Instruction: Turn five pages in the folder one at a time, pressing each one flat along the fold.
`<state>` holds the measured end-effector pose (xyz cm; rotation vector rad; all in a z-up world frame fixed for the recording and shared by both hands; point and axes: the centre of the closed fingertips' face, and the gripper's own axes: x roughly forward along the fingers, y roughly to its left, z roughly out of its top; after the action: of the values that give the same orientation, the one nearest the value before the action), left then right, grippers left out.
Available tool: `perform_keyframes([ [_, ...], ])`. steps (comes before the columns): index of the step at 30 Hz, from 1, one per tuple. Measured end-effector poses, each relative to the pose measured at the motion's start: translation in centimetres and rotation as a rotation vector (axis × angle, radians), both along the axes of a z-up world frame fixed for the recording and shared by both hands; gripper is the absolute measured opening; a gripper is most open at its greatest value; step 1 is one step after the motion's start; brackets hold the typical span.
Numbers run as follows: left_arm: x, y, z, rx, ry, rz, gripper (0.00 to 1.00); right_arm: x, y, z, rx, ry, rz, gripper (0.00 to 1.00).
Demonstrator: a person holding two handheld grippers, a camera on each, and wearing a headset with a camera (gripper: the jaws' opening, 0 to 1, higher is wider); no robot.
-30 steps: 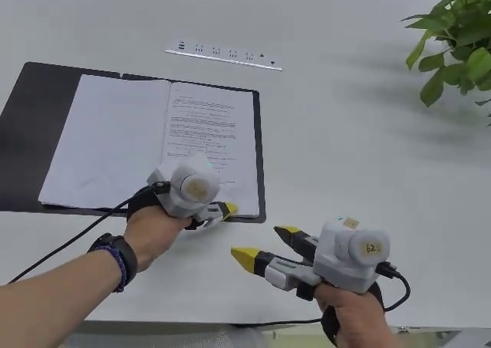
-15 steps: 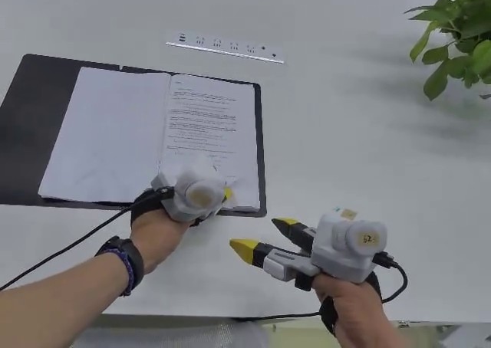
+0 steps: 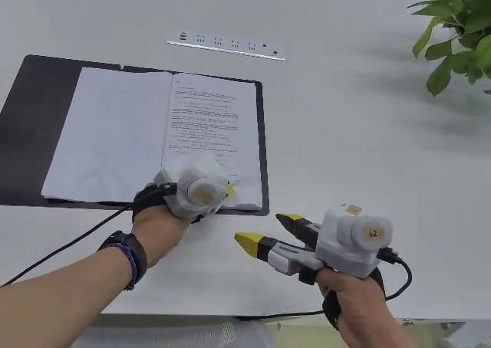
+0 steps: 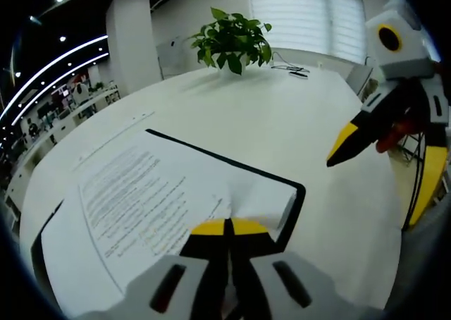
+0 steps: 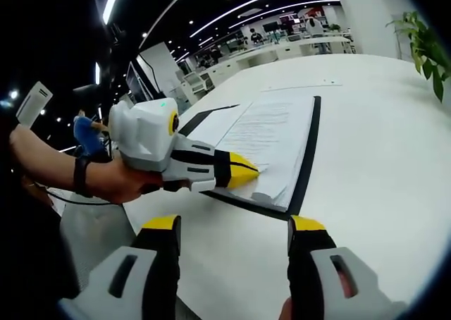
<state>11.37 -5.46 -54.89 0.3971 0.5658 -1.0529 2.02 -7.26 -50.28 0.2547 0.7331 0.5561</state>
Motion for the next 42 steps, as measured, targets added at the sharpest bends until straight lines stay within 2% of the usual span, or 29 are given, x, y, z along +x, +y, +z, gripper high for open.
perform_keyframes([
  [4, -0.1, 0.0, 0.0, -0.011, 0.033, -0.007, 0.00, 1.8, -0.1, 0.3, 0.006, -0.014, 0.002, 0.59],
  [7, -0.1, 0.0, 0.1, -0.033, 0.067, 0.019, 0.00, 3.3, -0.1, 0.7, 0.026, -0.031, -0.010, 0.59],
  [10, -0.1, 0.1, 0.2, -0.047, 0.074, 0.035, 0.00, 4.7, -0.1, 1.1, 0.048, -0.044, -0.022, 0.57],
  [15, -0.1, 0.2, 0.9, -0.115, 0.119, 0.069, 0.00, 7.1, -0.3, 1.1, 0.110, -0.049, -0.068, 0.55],
  [19, -0.2, 0.4, 1.7, -0.130, 0.111, 0.060, 0.00, 8.3, -0.4, 0.7, 0.135, -0.042, -0.088, 0.54],
  [28, -0.2, 0.4, 2.4, -0.154, 0.107, 0.063, 0.00, 10.4, -1.1, -0.4, 0.200, -0.014, -0.149, 0.52],
  [34, 0.0, 0.6, 2.8, -0.160, 0.101, 0.058, 0.00, 11.2, -1.2, -0.4, 0.250, -0.013, -0.177, 0.46],
  [38, -0.1, 0.7, 3.0, -0.158, 0.095, 0.055, 0.00, 11.6, -0.9, -0.6, 0.317, 0.010, -0.209, 0.43],
  [42, -0.1, 0.8, 3.5, -0.163, 0.090, 0.052, 0.00, 11.6, -0.6, -0.8, 0.322, 0.016, -0.208, 0.39],
])
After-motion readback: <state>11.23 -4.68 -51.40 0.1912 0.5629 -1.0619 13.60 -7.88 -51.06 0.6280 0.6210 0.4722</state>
